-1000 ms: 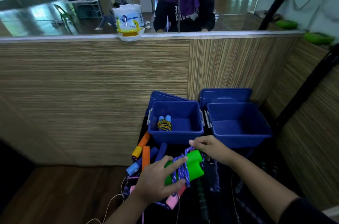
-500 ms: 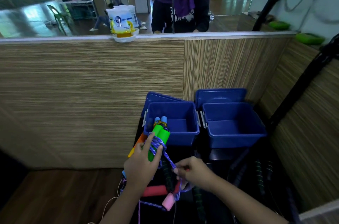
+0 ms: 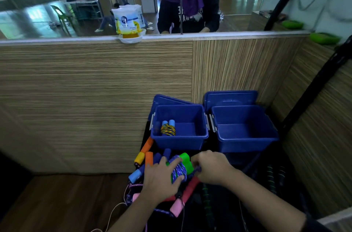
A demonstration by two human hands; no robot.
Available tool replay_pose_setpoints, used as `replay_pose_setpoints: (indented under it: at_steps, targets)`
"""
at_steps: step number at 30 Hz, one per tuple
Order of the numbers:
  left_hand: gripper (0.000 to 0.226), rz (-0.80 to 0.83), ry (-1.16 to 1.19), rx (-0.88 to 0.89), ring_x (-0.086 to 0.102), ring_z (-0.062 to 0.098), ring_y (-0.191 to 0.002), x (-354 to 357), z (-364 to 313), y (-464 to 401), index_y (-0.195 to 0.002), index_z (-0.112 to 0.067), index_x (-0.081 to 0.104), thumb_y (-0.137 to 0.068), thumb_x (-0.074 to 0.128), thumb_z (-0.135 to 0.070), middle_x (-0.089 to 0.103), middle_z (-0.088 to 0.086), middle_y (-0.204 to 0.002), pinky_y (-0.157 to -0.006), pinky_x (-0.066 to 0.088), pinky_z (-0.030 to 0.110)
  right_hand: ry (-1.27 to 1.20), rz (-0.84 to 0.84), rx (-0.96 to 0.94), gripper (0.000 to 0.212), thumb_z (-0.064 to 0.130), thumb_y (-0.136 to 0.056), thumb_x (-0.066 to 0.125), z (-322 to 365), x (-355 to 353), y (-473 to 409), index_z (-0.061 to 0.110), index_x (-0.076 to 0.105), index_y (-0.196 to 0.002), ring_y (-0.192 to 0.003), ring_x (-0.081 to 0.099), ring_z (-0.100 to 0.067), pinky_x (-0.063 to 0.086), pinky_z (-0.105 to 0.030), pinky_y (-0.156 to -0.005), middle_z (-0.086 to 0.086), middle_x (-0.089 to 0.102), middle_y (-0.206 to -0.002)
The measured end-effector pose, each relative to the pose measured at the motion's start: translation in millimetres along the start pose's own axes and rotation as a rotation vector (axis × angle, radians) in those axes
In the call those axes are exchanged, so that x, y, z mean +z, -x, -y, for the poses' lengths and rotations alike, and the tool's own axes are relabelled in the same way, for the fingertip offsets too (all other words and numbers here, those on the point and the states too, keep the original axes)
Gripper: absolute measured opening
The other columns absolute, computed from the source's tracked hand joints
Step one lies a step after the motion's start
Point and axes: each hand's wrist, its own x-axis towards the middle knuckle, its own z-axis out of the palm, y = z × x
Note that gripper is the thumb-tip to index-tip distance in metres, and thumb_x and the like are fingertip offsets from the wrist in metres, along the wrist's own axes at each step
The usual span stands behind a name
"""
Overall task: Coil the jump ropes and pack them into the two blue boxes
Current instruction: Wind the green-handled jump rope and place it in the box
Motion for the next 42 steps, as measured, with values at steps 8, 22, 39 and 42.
replay_pose_setpoints:
  at_steps: [8, 22, 39, 42]
  targets:
    - [0.056, -0.033, 0.122, 0.222, 0.056, 0.014, -0.061, 1, -4, 11, -0.129, -0.045, 0.047, -0.079, 0.047, -0.072, 0.056, -0.009, -0.087, -0.056, 0.042, 0.029, -0.422, 0.05, -0.142, 0.017, 0.002, -0.07, 0.067, -18, -21, -14, 0.016, 0.065, -0.078, -0.054, 0.051, 0.002, 0.041, -0.016, -0.054, 0.007, 0.058, -0.064]
    - [0.06, -0.222, 0.218, 0.224, 0.043, 0.008, -0.06, -11, -7, 20, -0.137, -0.044, 0.045, -0.081, 0.056, -0.062, 0.05, -0.01, -0.082, -0.061, 0.037, 0.026, -0.691, -0.215, 0.125, 0.046, 0.024, -0.053, 0.09, -19, -9, -22, 0.008, 0.054, -0.077, -0.057, 0.044, -0.013, 0.038, -0.028, -0.052, -0.002, 0.06, -0.073]
    - [0.073, -0.36, 0.331, 0.054, 0.053, 0.008, -0.057, -14, -15, 22, -0.126, -0.035, 0.054, -0.069, 0.053, -0.081, 0.056, -0.014, -0.078, -0.049, 0.041, 0.028, -1.107, -0.266, 0.251, 0.016, 0.008, -0.088, 0.063, -20, -5, -25, -0.001, 0.069, -0.076, -0.04, 0.05, 0.006, 0.04, -0.007, -0.042, -0.003, 0.059, -0.055]
    - [0.078, -0.37, 0.317, 0.028, 0.053, 0.006, -0.056, -19, -23, 21, -0.126, -0.033, 0.057, -0.065, 0.055, -0.082, 0.058, -0.014, -0.078, -0.048, 0.043, 0.029, -1.191, -0.186, 0.287, 0.016, 0.015, -0.084, 0.07, -23, 0, -28, -0.001, 0.074, -0.085, -0.048, 0.053, -0.005, 0.044, -0.014, -0.044, -0.014, 0.064, -0.069]
